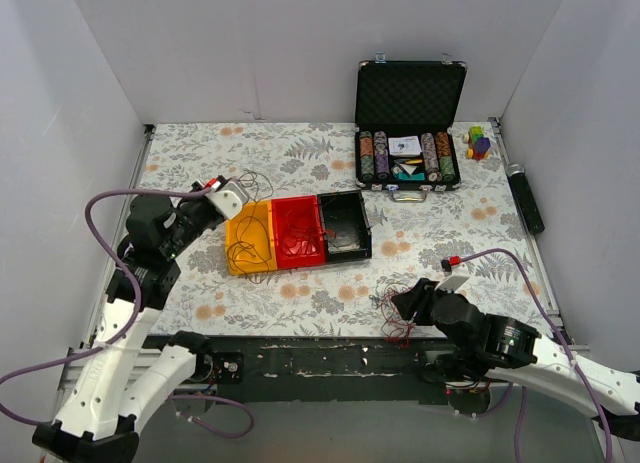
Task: Untangle the cables
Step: Place the cable in the bin.
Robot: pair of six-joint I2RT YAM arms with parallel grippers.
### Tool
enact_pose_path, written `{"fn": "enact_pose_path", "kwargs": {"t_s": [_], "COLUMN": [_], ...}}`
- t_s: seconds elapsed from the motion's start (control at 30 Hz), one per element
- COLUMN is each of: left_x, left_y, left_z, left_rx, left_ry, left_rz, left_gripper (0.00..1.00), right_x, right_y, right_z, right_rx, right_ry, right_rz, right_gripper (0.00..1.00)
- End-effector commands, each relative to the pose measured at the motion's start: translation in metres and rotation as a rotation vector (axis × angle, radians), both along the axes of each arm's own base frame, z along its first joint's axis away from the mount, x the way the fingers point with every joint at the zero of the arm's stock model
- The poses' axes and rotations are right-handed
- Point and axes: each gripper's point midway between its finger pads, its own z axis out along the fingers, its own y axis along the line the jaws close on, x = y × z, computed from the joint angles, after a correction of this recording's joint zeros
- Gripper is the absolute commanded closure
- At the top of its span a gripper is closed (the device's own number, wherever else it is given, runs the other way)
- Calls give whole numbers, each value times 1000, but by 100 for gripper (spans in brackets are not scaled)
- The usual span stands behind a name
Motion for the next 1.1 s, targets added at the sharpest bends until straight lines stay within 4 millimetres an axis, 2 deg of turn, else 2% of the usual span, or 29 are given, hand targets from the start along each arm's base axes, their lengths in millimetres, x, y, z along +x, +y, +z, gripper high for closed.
{"fn": "enact_pose_path", "kwargs": {"t_s": [0.0,0.23,0.4,0.53,0.67,0.83,1.07], "left_x": [-14,-30,-29,-32,-24,-6,20], "left_y": [15,31,46,44,38,29,16], "left_z": [-36,-45,-54,-76,-102,-133,-161], "left_rx": [104,123,150,187,214,236,239], "left_ry": [101,103,127,178,222,231,267], "left_rz": [35,90,168,143,112,88,55], "left_gripper": [100,100,100,100,100,100,100], "right_x": [4,4,4,4,4,5,5], "right_y": [0,1,1,2,2,2,1], "right_z": [14,15,15,14,14,15,14], "right_rx": [34,40,39,40,40,44,45], "right_ry": [-21,-23,-23,-24,-24,-27,-27], "right_rz": [-22,-19,-17,-17,-17,-21,-29], "right_gripper": [46,46,46,46,46,46,46]}}
